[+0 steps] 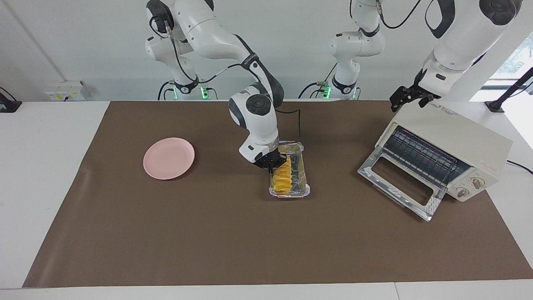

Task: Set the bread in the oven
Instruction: 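Push the foil tray with the right gripper toward the toaster oven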

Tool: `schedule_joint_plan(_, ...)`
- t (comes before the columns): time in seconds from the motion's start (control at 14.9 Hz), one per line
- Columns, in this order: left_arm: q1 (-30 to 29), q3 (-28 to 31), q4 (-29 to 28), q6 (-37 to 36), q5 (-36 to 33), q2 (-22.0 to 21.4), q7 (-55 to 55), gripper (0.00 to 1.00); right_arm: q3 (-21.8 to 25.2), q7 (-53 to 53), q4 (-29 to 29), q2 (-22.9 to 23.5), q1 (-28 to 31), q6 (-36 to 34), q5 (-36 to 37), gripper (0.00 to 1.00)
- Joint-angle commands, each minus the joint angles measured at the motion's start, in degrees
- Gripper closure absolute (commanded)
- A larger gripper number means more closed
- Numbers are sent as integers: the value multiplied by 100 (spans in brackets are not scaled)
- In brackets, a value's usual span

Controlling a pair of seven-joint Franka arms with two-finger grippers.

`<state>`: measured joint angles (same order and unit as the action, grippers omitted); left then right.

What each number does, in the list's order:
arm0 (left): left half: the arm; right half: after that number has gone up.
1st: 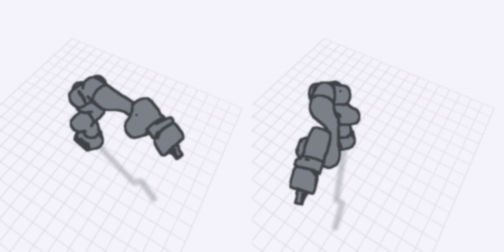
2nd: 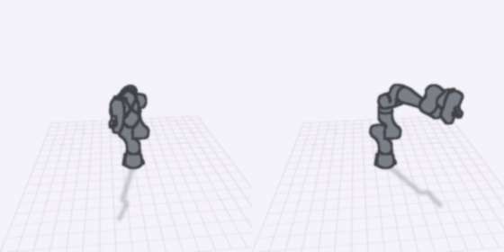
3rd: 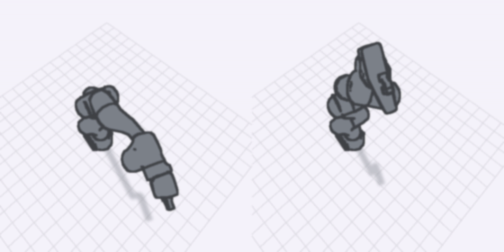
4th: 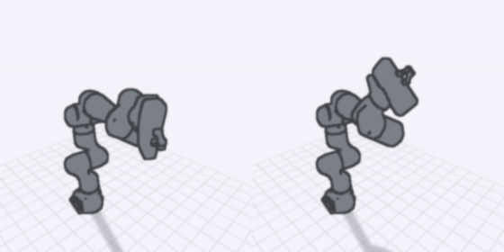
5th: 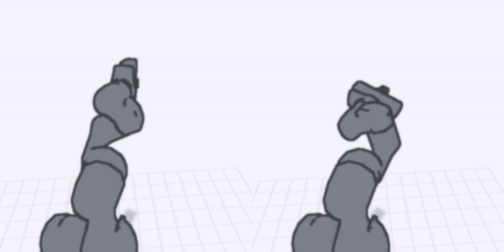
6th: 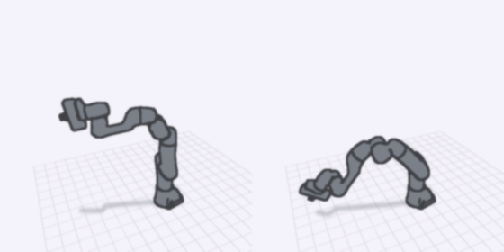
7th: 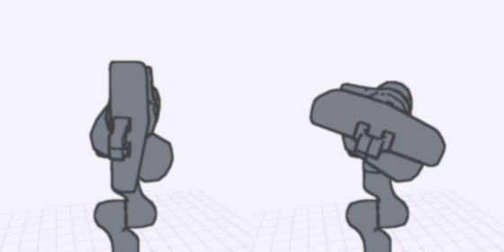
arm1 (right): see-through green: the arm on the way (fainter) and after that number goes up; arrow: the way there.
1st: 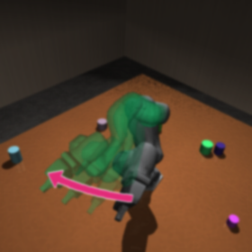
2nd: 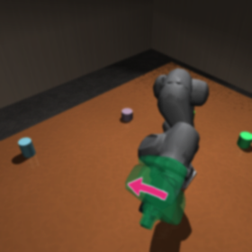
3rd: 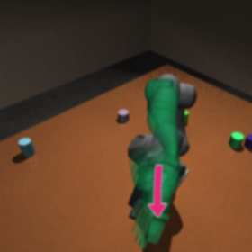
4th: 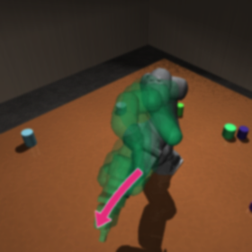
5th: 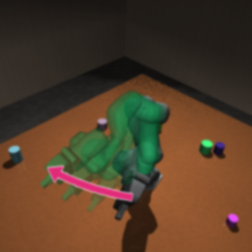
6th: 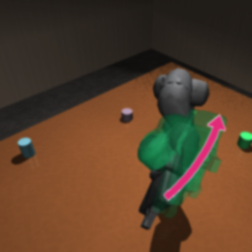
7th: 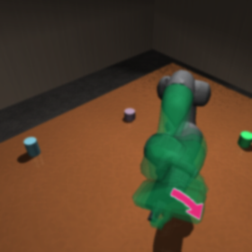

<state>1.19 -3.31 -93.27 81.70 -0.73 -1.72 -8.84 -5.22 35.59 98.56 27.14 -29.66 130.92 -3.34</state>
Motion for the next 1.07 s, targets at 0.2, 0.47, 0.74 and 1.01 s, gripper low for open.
schedule_joint_plan(0.2,13,41,-95,-14,91,-127,-4,0,21,97,163,-183,-48,57,-61,0)
schedule_joint_plan(0.47,5,41,-86,-14,91,-127,-4,0,108,36,-55,-410,66,-574,-53,0)
schedule_joint_plan(0.74,13,41,-86,-14,91,-127,-4,0,179,-1294,-171,-1104,1082,-1287,-18,0)
schedule_joint_plan(1.01,13,41,-86,-14,91,-127,5,0,171,-3432,-197,-1474,2086,-1735,-26,0)
